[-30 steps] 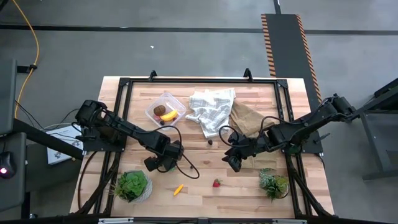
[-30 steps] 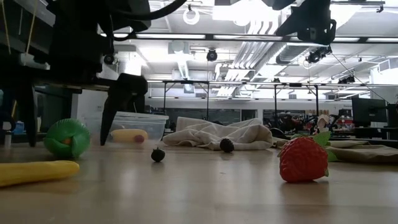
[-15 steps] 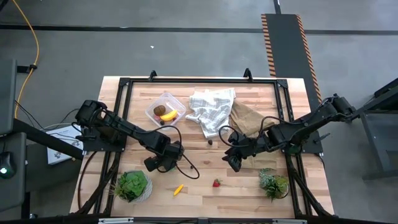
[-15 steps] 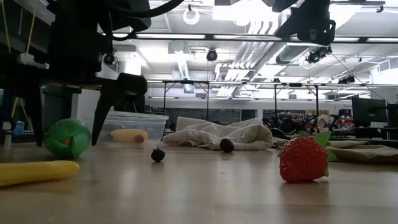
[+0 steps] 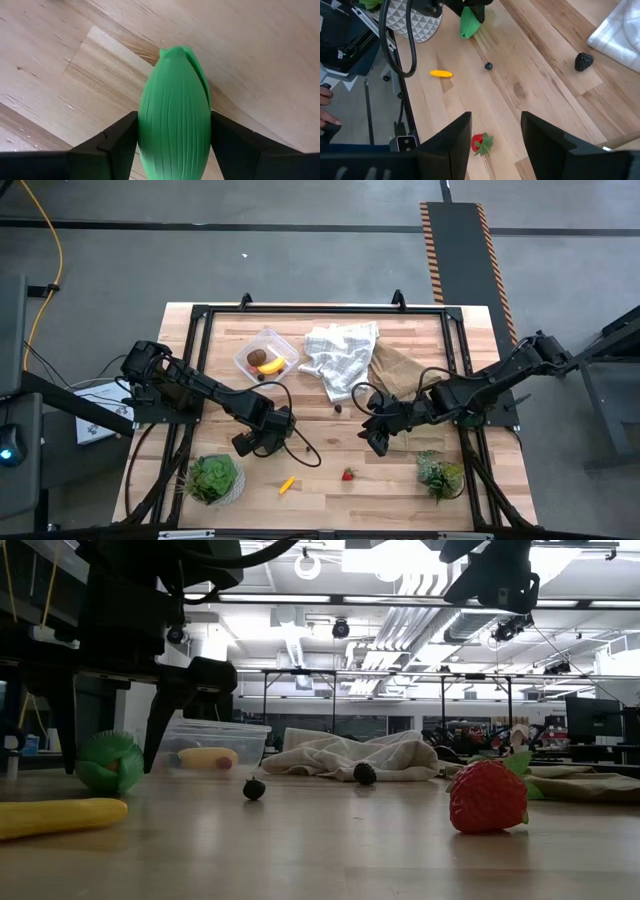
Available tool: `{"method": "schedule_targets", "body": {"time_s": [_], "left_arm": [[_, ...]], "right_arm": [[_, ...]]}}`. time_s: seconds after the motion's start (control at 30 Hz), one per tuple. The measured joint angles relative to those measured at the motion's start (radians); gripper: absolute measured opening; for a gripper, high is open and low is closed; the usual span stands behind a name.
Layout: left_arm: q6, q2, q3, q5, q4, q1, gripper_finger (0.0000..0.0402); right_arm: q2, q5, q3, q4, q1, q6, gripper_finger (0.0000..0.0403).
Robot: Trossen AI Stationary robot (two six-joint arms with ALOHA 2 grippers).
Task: Pick and placing Produce into tupperware
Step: Put the green corn into the transparent bin
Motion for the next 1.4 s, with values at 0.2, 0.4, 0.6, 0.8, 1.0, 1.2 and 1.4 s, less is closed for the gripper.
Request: {"method": "schedule_targets", "body": {"time_s": [0.2,0.4,0.6,0.8,1.0,1.2,1.4], "left_arm": [[-0.022,0.000,0.002,-0.001,-0.002,0.000,0.0208],[-0.055,0.002,0.074,-0.011,-0.034,0.000,0.0205],[-0.075,0.002,0.176,-0.012,-0.108,0.000,0.0207],[-0.099,0.002,0.253,-0.057,-0.176,0.001,0.0202],[-0.117,0.002,0.298,-0.125,-0.253,0.002,0.0204],[-0.207,0.002,0.346,-0.136,-0.324,0.049,0.0203],[-0.290,0.001,0.422,-0.139,-0.386,0.152,0.0203]], "right_arm": [[0.000,0.000,0.000,0.000,0.000,-0.002,0.0163],[0.000,0.000,0.000,-0.001,0.000,-0.003,0.0163],[0.000,0.013,0.000,-0.002,0.000,-0.003,0.0163],[0.000,0.012,0.000,-0.002,0.000,-0.011,0.0163],[0.000,0.012,0.000,-0.002,0.000,-0.021,0.0163],[0.000,0.012,0.000,-0.002,0.000,-0.029,0.0163],[0.000,0.012,0.000,-0.001,0.000,-0.037,0.0163]]}}
